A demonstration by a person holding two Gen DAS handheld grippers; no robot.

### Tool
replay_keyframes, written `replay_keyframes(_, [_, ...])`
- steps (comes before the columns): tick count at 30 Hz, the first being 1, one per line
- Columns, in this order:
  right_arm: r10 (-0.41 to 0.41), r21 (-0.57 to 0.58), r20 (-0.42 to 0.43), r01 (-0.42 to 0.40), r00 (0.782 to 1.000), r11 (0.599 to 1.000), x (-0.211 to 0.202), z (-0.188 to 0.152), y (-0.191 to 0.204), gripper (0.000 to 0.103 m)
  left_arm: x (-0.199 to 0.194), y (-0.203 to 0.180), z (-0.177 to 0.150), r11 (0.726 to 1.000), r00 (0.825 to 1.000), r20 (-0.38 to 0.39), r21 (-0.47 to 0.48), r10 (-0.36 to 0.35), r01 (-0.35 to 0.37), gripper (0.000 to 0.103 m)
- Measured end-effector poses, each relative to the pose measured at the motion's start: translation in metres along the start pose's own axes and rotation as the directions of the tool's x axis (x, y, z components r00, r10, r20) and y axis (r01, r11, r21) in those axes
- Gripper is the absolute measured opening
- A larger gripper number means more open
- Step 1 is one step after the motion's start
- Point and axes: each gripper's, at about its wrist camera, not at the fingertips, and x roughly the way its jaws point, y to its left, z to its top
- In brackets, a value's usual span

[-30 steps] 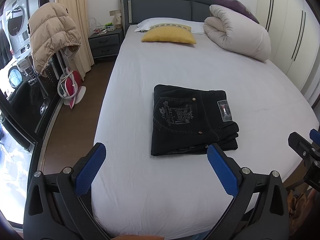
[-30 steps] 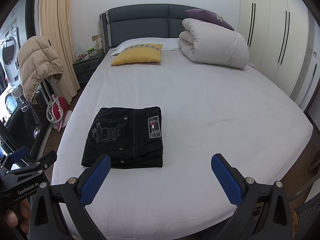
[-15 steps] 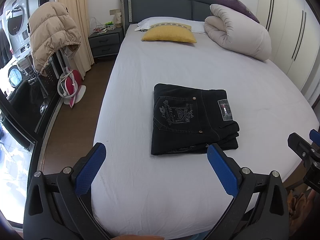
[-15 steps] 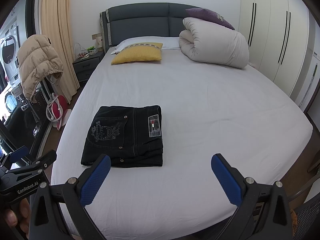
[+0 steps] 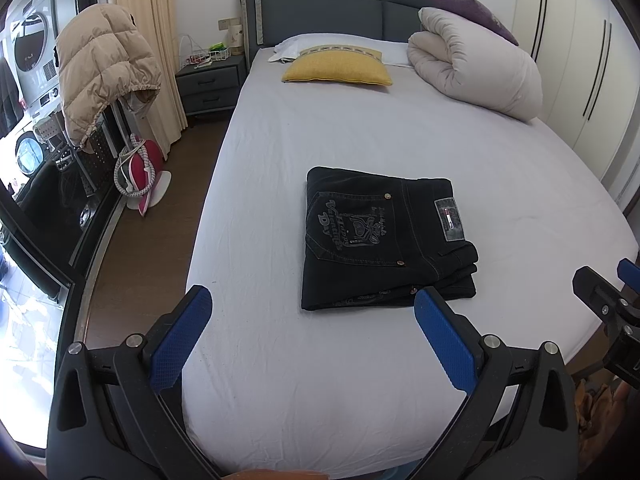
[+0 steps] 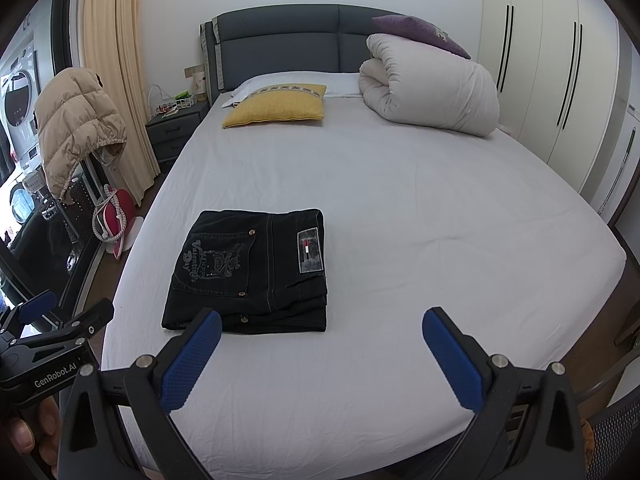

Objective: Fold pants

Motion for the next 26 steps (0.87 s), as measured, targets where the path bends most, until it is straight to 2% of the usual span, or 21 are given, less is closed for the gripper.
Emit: replay_keyframes(26, [0.006,-0.020,-0.026,-0.007,1.000,1.000,0.0086,0.0002,-0.0054,0.103,0.0095,0.0005,-0.0001,1.000,1.000,-0.006,0.010,-0.001,0.001,0.103])
